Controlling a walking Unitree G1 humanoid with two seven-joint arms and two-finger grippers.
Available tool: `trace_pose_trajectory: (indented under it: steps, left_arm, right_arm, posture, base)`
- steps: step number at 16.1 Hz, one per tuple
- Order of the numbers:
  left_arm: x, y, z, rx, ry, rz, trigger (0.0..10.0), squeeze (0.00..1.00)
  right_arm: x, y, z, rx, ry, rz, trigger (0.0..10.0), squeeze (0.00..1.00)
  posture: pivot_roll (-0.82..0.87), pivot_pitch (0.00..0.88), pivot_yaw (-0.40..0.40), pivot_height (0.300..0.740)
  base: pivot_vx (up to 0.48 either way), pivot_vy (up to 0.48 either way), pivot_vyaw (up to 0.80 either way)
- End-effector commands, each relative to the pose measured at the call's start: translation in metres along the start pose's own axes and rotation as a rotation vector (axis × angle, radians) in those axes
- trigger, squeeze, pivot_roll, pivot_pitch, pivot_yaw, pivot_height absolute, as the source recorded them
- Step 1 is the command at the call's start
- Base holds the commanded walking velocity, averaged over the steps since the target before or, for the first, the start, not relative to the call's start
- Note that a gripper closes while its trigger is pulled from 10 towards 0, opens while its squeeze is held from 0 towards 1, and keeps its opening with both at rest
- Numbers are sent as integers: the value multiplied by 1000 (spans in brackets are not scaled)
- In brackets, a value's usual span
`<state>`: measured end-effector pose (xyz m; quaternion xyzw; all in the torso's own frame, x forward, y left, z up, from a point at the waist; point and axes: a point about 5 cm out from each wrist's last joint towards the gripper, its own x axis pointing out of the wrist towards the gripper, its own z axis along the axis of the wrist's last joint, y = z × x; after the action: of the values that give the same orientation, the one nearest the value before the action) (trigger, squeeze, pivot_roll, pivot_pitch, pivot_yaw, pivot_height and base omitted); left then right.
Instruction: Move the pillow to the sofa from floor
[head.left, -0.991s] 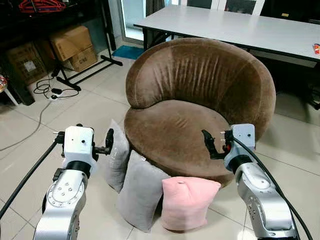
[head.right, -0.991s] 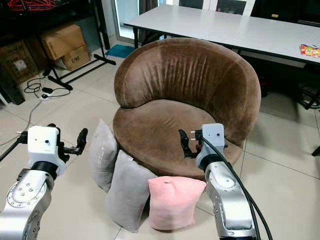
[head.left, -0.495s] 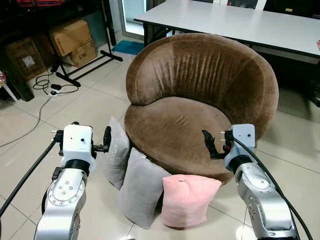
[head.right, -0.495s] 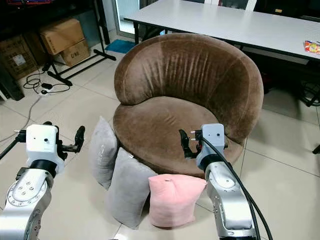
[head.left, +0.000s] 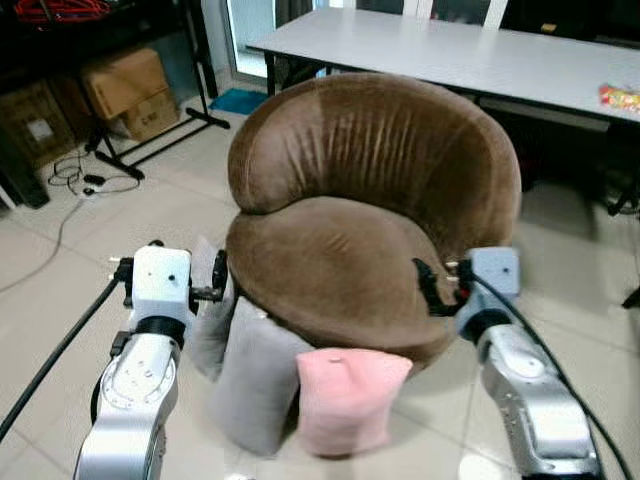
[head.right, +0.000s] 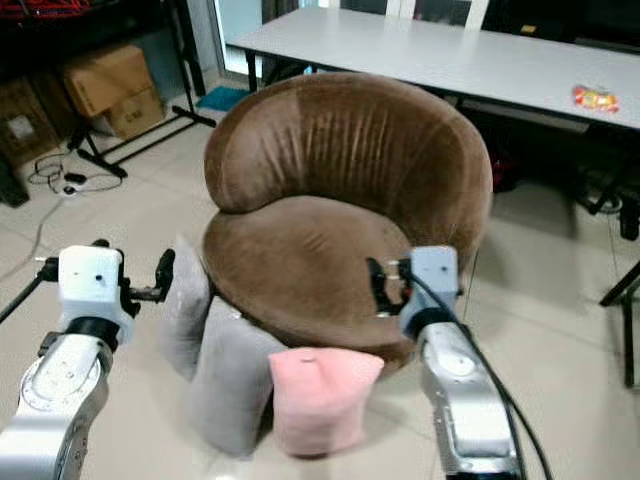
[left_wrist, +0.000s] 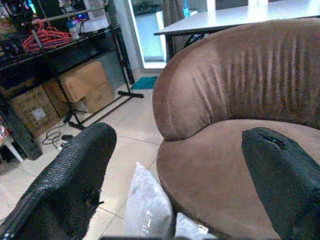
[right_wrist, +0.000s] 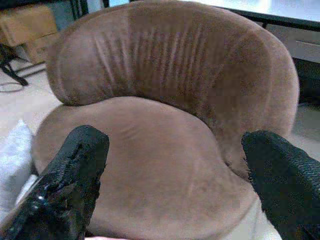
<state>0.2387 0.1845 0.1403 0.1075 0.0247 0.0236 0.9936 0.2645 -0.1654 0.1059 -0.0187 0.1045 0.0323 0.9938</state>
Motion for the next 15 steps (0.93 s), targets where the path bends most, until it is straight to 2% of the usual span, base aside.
trace_pose_trajectory:
  steps: [1,2,3,6,8,12,15]
  left_arm:
    - [0,2,-2,13,8,10,10000,0]
    - [0,2,-2,13,8,9,10000,0]
    - [0,2,-2,-24,9,13,10000,0]
    - [1,4,1,-56,-10,-1,10000,0]
    - [0,4,1,-51,-15,-9,10000,0]
    - [0,3,1,-60,-21,-23,10000,0]
    - [0,4,0,-57,-22,-27,10000,0]
  right_arm:
    - [1,5,3,-4,-14,17,10000,0]
    - [1,5,3,-4,-14,16,10000,0]
    - [1,5,3,-5,-16,16,10000,0]
    - [2,6,3,-2,-17,18,10000,0]
    - [2,6,3,-1,-18,19,10000,0]
    - [2,8,2,23,-5,26,10000,0]
    - [3,8,2,19,-12,25,10000,0]
  posture:
    - [-31,0,22,740]
    - [-31,0,22,740]
    - [-31,0,21,740]
    - [-31,0,21,740]
    - [-31,0,21,740]
    - [-28,0,21,740]
    - [-28,0,21,740]
  base:
    - [0,-394,0]
    - [0,-401,0]
    - [0,0,0]
    - [0,0,0]
    - [0,0,0]
    - [289,0,0]
    - [306,0,-740]
